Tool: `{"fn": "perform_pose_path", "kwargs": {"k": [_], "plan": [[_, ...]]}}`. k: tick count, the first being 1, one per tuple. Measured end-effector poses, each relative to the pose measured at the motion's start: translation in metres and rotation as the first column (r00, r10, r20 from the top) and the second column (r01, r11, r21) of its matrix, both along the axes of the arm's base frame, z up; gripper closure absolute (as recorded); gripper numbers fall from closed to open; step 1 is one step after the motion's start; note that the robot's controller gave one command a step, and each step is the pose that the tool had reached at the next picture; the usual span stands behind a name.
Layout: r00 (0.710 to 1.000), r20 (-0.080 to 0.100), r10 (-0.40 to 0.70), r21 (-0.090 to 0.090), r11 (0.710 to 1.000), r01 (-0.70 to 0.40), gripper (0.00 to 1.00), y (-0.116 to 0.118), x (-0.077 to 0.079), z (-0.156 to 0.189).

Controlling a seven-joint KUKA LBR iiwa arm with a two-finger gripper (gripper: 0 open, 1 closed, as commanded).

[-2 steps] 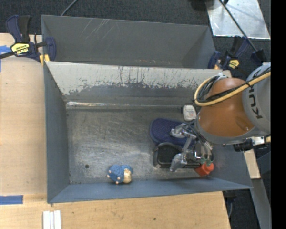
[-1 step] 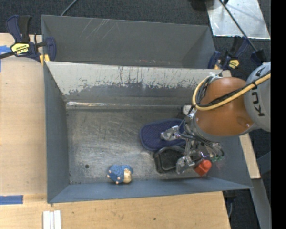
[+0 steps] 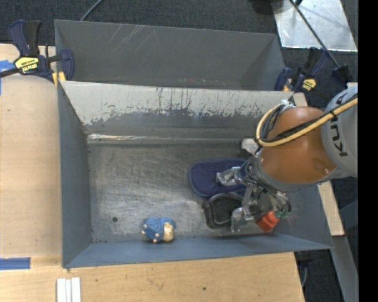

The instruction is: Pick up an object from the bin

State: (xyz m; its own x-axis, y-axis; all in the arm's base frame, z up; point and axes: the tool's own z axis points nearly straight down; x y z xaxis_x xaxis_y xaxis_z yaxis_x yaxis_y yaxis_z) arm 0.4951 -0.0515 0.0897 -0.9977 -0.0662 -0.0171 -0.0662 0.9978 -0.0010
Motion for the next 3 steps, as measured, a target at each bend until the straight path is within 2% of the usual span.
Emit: {"fn": "perform_pose_path", "kwargs": {"k": [1, 2, 3], "plan": [[0.956, -0.019, -0.293, 0.003, 0.956, 0.293, 0.0, -0.009, 0.001, -0.006], [0.956, -0.018, -0.293, 0.003, 0.956, 0.293, 1.0, -0.009, 0.001, -0.006], [0.957, -0.015, -0.291, 0.0, 0.957, 0.291, 1.0, -0.009, 0.001, 0.038]]}}
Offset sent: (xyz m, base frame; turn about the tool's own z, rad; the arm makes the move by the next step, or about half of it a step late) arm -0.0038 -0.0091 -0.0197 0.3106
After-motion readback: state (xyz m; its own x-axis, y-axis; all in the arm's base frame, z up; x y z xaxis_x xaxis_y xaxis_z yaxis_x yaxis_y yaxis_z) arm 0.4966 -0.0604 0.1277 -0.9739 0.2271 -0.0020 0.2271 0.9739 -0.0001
